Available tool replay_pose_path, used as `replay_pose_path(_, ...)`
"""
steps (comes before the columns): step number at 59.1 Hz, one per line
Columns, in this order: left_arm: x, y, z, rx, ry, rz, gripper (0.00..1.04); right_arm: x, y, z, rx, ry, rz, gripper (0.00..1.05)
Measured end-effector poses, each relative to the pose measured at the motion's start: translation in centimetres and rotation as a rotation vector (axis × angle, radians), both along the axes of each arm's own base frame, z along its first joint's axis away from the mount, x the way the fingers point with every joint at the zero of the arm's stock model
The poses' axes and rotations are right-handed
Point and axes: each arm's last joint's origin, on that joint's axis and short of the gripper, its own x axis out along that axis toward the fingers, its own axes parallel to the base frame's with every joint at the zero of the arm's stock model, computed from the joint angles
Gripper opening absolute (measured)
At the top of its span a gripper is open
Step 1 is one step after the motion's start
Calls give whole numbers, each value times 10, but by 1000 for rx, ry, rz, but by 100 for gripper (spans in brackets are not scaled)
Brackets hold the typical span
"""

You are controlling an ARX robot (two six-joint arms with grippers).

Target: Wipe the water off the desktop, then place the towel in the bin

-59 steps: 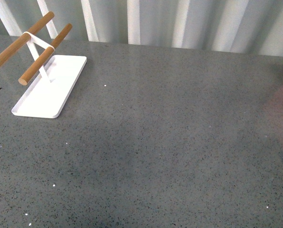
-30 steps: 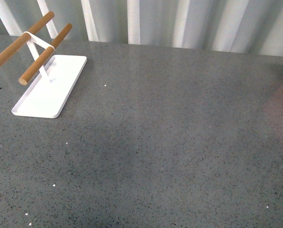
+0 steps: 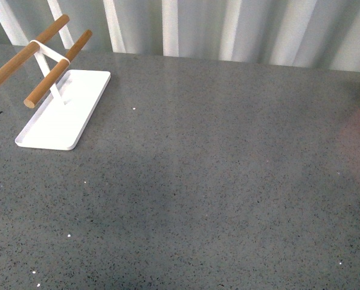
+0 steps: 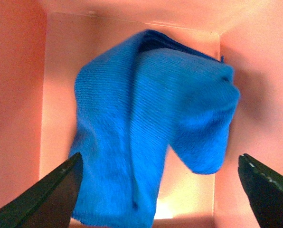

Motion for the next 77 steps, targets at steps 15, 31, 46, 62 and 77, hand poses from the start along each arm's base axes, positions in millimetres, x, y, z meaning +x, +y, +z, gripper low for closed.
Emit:
replay_pose_path(15,0,0,0,0,0,0,98,-1,4,15,32,-95,-2,98)
replay_pose_path(31,0,0,0,0,0,0,98,-43,73,96,67,-511,194,98)
replay_pose_path(46,0,0,0,0,0,1,98,-140,180,87,133,-558,582,98)
replay_pose_path(62,0,0,0,0,0,1,98,-197,197,54,91,-988,145,61)
replay_pose_path(77,0,0,0,0,0,0,98,-216,197,24,152,-977,102,18)
